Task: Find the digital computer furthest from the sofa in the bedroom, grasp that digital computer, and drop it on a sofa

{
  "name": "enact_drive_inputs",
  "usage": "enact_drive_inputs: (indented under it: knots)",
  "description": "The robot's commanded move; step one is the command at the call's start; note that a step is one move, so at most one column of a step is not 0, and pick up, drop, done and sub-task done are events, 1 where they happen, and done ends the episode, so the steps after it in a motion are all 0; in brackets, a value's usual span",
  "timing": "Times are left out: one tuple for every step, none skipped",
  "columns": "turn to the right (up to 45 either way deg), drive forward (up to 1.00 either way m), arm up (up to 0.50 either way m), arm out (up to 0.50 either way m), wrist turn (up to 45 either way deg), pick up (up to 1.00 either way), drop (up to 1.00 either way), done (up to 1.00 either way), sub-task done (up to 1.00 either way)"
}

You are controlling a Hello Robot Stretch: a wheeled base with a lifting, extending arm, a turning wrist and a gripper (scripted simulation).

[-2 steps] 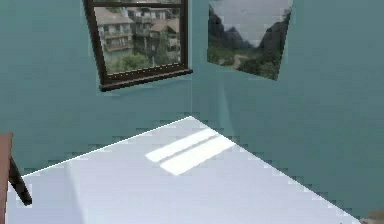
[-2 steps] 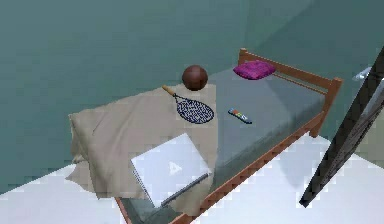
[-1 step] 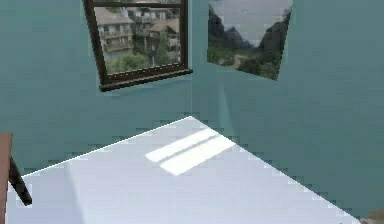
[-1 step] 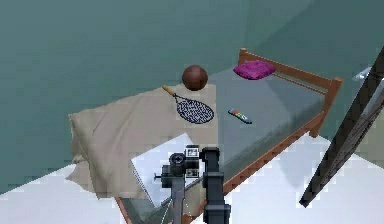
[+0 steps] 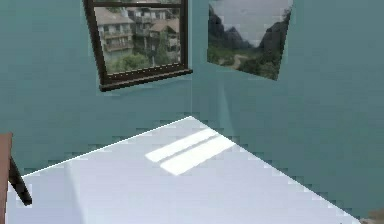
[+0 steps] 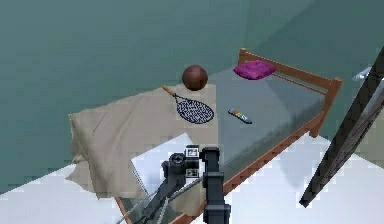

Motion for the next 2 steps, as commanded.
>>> enact_drive_inputs:
  knots:
    - [0.0, 0.00, 0.00, 0.00, 45.0, 0.00, 0.00, 0.00, 0.00]
    - [0.0, 0.00, 0.00, 0.00, 45.0, 0.00, 0.00, 0.00, 0.00]
